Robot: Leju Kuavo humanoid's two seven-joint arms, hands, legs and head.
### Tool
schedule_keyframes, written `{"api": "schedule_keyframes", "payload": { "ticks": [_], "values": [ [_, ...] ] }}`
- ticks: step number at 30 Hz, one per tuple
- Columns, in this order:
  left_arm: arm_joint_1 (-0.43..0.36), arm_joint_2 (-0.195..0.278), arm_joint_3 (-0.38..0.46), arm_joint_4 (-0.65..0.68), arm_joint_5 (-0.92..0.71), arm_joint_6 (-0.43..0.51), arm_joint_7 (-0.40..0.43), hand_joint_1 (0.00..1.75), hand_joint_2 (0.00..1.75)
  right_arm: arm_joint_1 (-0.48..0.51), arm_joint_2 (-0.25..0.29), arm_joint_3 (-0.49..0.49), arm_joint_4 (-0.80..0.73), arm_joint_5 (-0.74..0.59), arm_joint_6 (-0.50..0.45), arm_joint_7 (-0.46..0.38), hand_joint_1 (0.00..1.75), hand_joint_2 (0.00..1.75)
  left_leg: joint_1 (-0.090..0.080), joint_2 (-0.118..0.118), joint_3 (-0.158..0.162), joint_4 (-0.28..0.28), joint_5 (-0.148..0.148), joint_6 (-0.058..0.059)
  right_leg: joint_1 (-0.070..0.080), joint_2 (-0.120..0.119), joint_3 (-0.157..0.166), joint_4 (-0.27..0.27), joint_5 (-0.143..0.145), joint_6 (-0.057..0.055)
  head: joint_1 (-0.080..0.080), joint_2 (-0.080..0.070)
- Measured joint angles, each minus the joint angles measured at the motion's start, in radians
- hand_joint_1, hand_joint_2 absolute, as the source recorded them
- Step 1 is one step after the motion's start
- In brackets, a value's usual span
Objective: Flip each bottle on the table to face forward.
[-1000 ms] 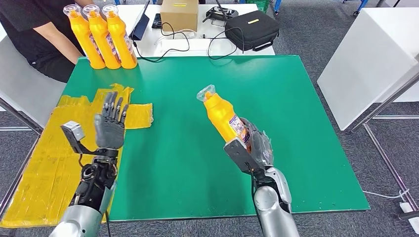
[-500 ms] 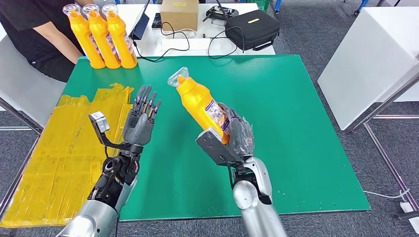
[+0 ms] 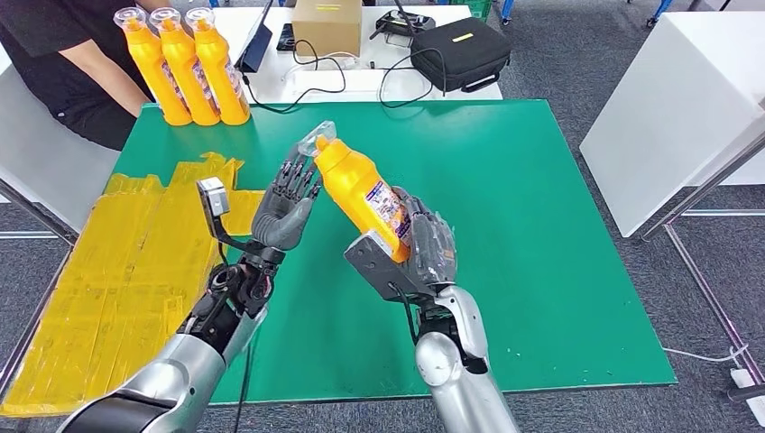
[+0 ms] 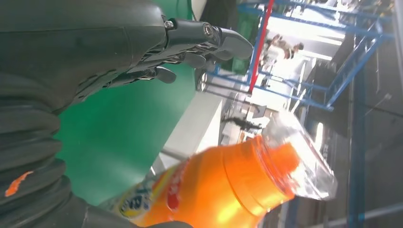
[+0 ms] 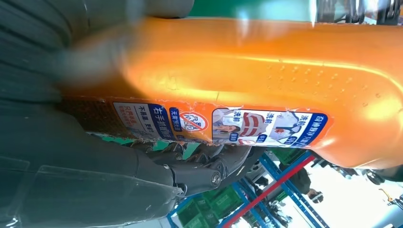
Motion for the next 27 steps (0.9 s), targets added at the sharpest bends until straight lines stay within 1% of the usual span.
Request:
{"api": "schedule_keyframes", "payload": {
  "ticks": [3, 8, 16, 22, 27],
  "values": [
    [-0.011, -0.004, -0.016, 0.022, 0.025, -0.02, 0.011, 0.0, 1.75, -0.003, -0.001, 0.003, 0.002, 0.013, 0.0, 0.004, 1.75, 1.75, 0.0, 0.0, 0.0, 0.0, 0.0, 0.0, 0.0, 0.0, 0.0, 0.0, 0.0, 0.0, 0.0, 0.0],
    [-0.018, -0.008, -0.033, 0.06, 0.149, -0.121, 0.103, 0.0, 1.75, -0.027, 0.0, 0.014, 0.03, 0.032, 0.012, 0.004, 1.75, 1.75, 0.0, 0.0, 0.0, 0.0, 0.0, 0.0, 0.0, 0.0, 0.0, 0.0, 0.0, 0.0, 0.0, 0.0],
    [-0.026, -0.012, -0.056, 0.109, 0.237, -0.169, 0.162, 0.0, 1.75, -0.046, 0.003, 0.023, 0.075, 0.048, 0.023, 0.0, 1.75, 1.75, 0.0, 0.0, -0.001, 0.0, 0.0, 0.0, 0.0, 0.0, 0.0, 0.0, 0.0, 0.0, 0.0, 0.0],
    [-0.026, -0.008, -0.071, 0.128, 0.255, -0.18, 0.159, 0.0, 1.75, -0.057, 0.005, 0.033, 0.11, 0.056, 0.025, -0.003, 1.75, 1.75, 0.0, 0.0, -0.001, 0.0, 0.0, 0.0, 0.0, 0.0, 0.0, 0.0, 0.0, 0.0, 0.0, 0.0],
    [-0.026, 0.005, -0.092, 0.132, 0.257, -0.157, 0.126, 0.0, 1.75, -0.073, 0.009, 0.049, 0.161, 0.035, 0.023, 0.004, 1.75, 1.75, 0.0, 0.0, -0.001, 0.0, 0.0, 0.0, 0.0, 0.0, 0.0, 0.0, 0.0, 0.0, 0.0, 0.0]
  ]
}}
